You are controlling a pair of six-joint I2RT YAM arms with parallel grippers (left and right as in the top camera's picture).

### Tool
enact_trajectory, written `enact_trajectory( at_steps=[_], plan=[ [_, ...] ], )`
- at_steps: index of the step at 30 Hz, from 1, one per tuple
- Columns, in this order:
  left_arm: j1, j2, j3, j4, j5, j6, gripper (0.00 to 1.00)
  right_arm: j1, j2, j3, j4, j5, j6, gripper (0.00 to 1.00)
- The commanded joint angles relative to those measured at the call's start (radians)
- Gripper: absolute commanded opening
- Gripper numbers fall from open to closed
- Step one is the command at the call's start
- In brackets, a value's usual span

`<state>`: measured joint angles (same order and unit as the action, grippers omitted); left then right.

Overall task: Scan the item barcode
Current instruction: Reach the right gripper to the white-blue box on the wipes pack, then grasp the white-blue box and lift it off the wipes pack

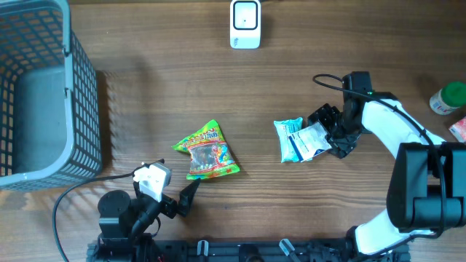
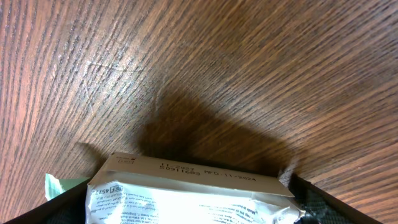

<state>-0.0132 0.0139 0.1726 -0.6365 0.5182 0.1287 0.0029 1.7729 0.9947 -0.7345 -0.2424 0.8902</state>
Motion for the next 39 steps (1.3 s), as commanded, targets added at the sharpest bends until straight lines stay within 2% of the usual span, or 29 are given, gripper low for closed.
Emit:
enact_trajectory(
  at_steps=[1, 4, 6, 10, 20, 23, 27, 29, 37, 39],
  plan=[
    [-0.004, -0.006, -0.003, 0.003, 0.001, -0.003, 1.00, -0.002, 0.043, -0.008, 0.033, -0.012, -0.028, 0.92],
    [-0.004, -0.006, -0.003, 0.003, 0.001, -0.003, 1.00, -0.002, 0.043, -0.008, 0.037, -0.075, -0.053, 0.83],
    [-0.003, -0.006, -0.003, 0.003, 0.001, -0.003, 1.00, -0.002, 0.043, -0.008, 0.039, -0.078, -0.055, 0.82],
    [-0.004, -0.006, -0.003, 0.003, 0.001, -0.003, 1.00, -0.002, 0.043, -0.007, 0.077, -0.175, -0.182, 0.75],
    [-0.003, -0.006, -0.003, 0.003, 0.001, -0.003, 1.00, -0.005, -0.035, 0.120, 0.048, -0.521, -0.552, 0.75],
    [-0.004, -0.006, -0.003, 0.003, 0.001, -0.003, 1.00, -0.005, -0.073, 0.140, 0.161, -0.721, -0.678, 0.79],
    [-0.004, -0.006, -0.003, 0.003, 0.001, -0.003, 1.00, -0.002, -0.074, 0.140, 0.502, -1.133, -0.669, 0.79],
    [-0.004, -0.006, -0.003, 0.003, 0.001, -0.003, 1.00, 0.000, -0.074, 0.140, 0.641, -1.223, -0.607, 0.79],
    [-0.004, -0.006, -0.003, 0.003, 0.001, -0.003, 1.00, 0.000, -0.074, 0.140, 0.682, -1.250, -0.518, 0.78],
    [-0.004, -0.006, -0.003, 0.003, 0.001, -0.003, 1.00, 0.002, -0.074, 0.140, 0.682, -1.180, -0.441, 0.73]
  ],
)
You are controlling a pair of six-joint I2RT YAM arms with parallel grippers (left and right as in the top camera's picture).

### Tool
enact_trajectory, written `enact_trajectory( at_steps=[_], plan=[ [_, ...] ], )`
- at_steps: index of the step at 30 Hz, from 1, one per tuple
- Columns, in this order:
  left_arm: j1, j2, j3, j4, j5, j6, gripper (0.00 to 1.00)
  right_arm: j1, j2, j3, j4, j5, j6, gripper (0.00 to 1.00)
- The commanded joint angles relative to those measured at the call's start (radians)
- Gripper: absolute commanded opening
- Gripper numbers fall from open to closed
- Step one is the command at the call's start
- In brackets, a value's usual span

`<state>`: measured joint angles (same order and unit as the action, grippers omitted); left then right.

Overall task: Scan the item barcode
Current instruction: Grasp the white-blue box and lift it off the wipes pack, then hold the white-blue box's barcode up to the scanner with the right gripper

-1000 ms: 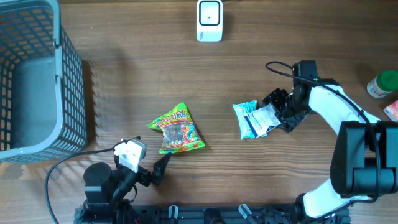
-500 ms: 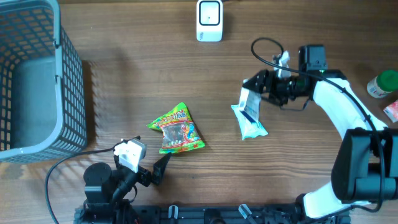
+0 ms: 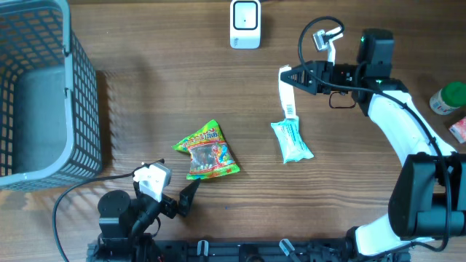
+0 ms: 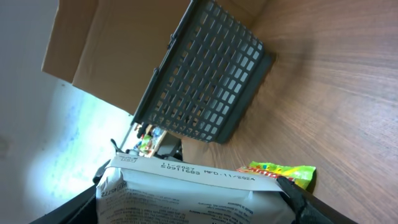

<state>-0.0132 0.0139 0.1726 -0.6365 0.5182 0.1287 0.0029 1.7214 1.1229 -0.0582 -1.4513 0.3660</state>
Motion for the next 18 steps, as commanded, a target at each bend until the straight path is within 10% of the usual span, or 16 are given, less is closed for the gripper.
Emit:
enact_trajectory(
  at_steps=[1, 9, 18],
  plan=[
    [-0.004, -0.006, -0.003, 0.003, 0.001, -0.003, 1.00, 0.010, -0.022, 0.011, 0.006, 0.080, 0.109, 0.71],
    [-0.004, -0.006, -0.003, 0.003, 0.001, -0.003, 1.00, 0.156, -0.024, 0.058, 0.028, 0.635, 0.179, 0.76],
    [-0.004, -0.006, -0.003, 0.003, 0.001, -0.003, 1.00, 0.294, -0.017, 0.261, -0.014, 1.478, -0.207, 0.74]
  ],
)
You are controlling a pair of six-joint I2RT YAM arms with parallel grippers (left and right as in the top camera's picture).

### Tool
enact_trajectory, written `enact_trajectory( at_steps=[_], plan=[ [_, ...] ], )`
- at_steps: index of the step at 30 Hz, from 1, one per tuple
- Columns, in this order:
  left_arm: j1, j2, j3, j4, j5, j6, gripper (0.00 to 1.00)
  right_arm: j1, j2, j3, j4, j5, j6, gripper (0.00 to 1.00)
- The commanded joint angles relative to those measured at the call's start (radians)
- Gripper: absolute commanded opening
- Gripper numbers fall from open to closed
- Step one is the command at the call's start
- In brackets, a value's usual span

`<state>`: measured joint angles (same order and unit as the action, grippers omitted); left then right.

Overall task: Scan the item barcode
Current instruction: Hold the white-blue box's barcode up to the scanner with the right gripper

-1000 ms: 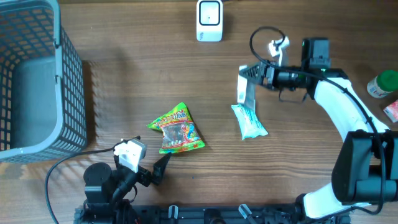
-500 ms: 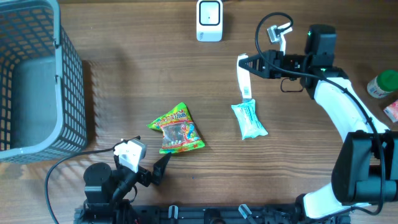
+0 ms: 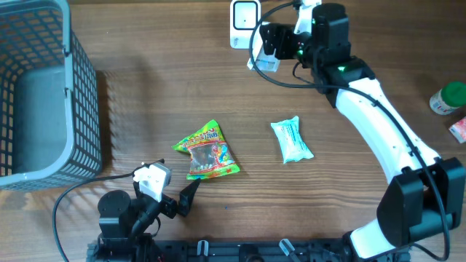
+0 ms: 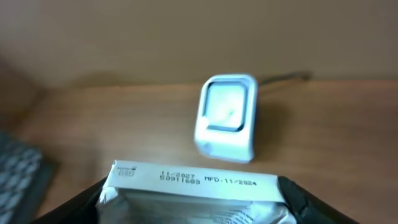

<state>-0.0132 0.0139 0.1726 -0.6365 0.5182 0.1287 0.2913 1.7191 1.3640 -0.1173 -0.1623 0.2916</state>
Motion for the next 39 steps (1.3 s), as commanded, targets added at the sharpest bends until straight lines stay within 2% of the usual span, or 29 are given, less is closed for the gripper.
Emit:
enact_trajectory(
  at_steps=[1, 4, 6, 9, 15, 19, 25, 39],
  plan=[
    [-0.003, -0.006, -0.003, 0.003, 0.001, -0.003, 1.00, 0.006, -0.013, 0.019, 0.051, 0.197, -0.154, 0.74],
    [-0.004, -0.006, -0.003, 0.003, 0.001, -0.003, 1.00, 0.006, -0.005, 0.019, 0.084, 0.219, -0.235, 0.74],
    [-0.004, -0.006, -0.003, 0.003, 0.001, -0.003, 1.00, 0.006, -0.001, 0.019, 0.152, 0.221, -0.391, 0.75],
    [-0.003, -0.006, -0.003, 0.003, 0.001, -0.003, 1.00, 0.006, 0.019, 0.019, 0.234, 0.340, -0.526, 0.75],
    [-0.004, -0.006, -0.003, 0.003, 0.001, -0.003, 1.00, 0.070, 0.176, 0.020, 0.489, 0.515, -0.880, 0.70],
    [-0.004, -0.006, -0.003, 0.003, 0.001, -0.003, 1.00, 0.177, 0.336, 0.039, 0.770, 0.664, -1.245, 0.68],
    [-0.004, -0.006, -0.003, 0.003, 0.001, -0.003, 1.00, 0.230, 0.581, 0.287, 0.774, 0.762, -1.554, 0.66],
    [-0.004, -0.006, -0.003, 0.003, 0.001, -0.003, 1.00, 0.310, 0.824, 0.455, 0.826, 0.649, -1.912, 0.68]
  ],
)
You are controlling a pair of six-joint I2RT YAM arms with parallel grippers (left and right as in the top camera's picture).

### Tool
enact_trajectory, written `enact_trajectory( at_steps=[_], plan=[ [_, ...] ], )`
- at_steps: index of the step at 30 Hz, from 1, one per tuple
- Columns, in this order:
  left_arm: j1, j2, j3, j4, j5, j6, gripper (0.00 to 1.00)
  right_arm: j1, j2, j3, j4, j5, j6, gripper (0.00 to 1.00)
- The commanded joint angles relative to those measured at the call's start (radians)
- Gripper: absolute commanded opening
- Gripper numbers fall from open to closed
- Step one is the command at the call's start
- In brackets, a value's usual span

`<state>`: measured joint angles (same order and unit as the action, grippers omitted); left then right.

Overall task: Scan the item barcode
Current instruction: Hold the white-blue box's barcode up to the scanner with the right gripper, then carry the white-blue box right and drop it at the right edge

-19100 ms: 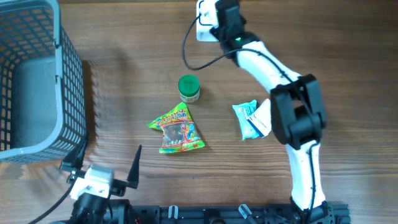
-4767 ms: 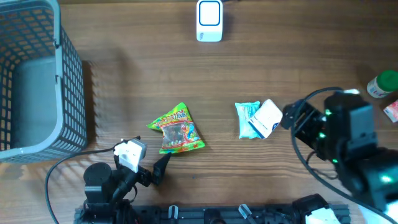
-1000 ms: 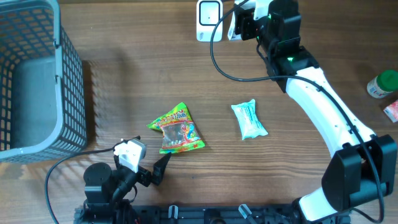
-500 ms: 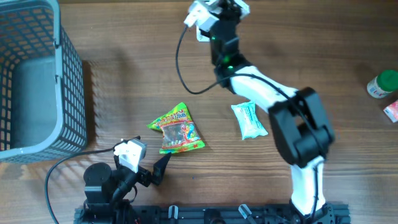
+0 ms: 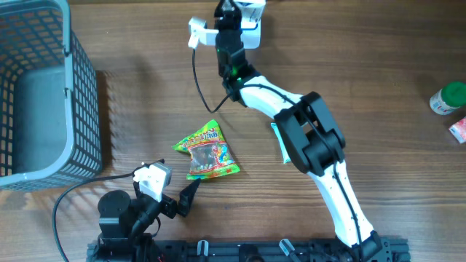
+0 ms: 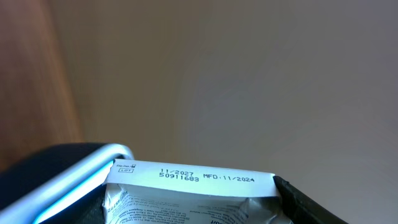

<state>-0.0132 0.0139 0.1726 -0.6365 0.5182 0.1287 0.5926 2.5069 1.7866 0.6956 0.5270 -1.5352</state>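
Observation:
My right gripper (image 5: 231,20) is at the far edge of the table, shut on a white packet (image 6: 193,180) with printed date codes along its sealed top edge. In the right wrist view the packet sits right next to the white barcode scanner (image 6: 81,163), whose rounded rim and dark face fill the lower left. From overhead the scanner (image 5: 253,36) is partly covered by the right arm, and the packet is hidden there. My left gripper (image 5: 188,196) rests near the front edge with nothing in it, its fingers looking closed.
A green and yellow candy bag (image 5: 207,151) lies mid-table. A teal packet (image 5: 291,145) lies half under the right arm. A grey basket (image 5: 80,94) stands at the left. A green-capped bottle (image 5: 448,98) and a red item (image 5: 459,129) sit at the right edge.
My right gripper has moved further left and toward the far edge with the white packet. The scanner, earlier a little way ahead of the packet, now sits close at its side.
My right gripper was first shut on the white packet low on the table beside the teal packet. Then it held the packet raised above the table. Then the packet faced the scanner from a short distance, and now it is right up against it.

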Motion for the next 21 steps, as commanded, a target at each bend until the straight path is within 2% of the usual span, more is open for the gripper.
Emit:
enact_trajectory(
  at_steps=[1, 7, 11, 14, 17, 21],
  plan=[
    [-0.004, -0.006, -0.003, 0.003, 0.001, -0.003, 1.00, 0.009, 0.042, 0.032, 0.013, -0.040, -0.115, 0.68],
    [-0.004, -0.006, -0.003, 0.003, 0.001, -0.003, 1.00, 0.031, 0.045, 0.033, 0.035, -0.034, -0.115, 0.68],
    [-0.003, -0.006, -0.003, 0.003, 0.001, -0.003, 1.00, 0.060, -0.017, 0.033, -0.022, 0.001, -0.060, 0.67],
    [-0.003, -0.006, -0.003, 0.003, 0.001, -0.003, 1.00, 0.064, -0.168, 0.033, -0.197, 0.086, 0.064, 0.67],
    [-0.004, -0.006, -0.003, 0.003, 0.001, -0.003, 1.00, 0.035, -0.341, 0.033, -0.397, 0.193, 0.251, 0.67],
    [-0.004, -0.006, -0.003, 0.003, 0.001, -0.003, 1.00, -0.101, -0.407, 0.033, -0.427, 0.479, 0.428, 0.63]
  ],
)
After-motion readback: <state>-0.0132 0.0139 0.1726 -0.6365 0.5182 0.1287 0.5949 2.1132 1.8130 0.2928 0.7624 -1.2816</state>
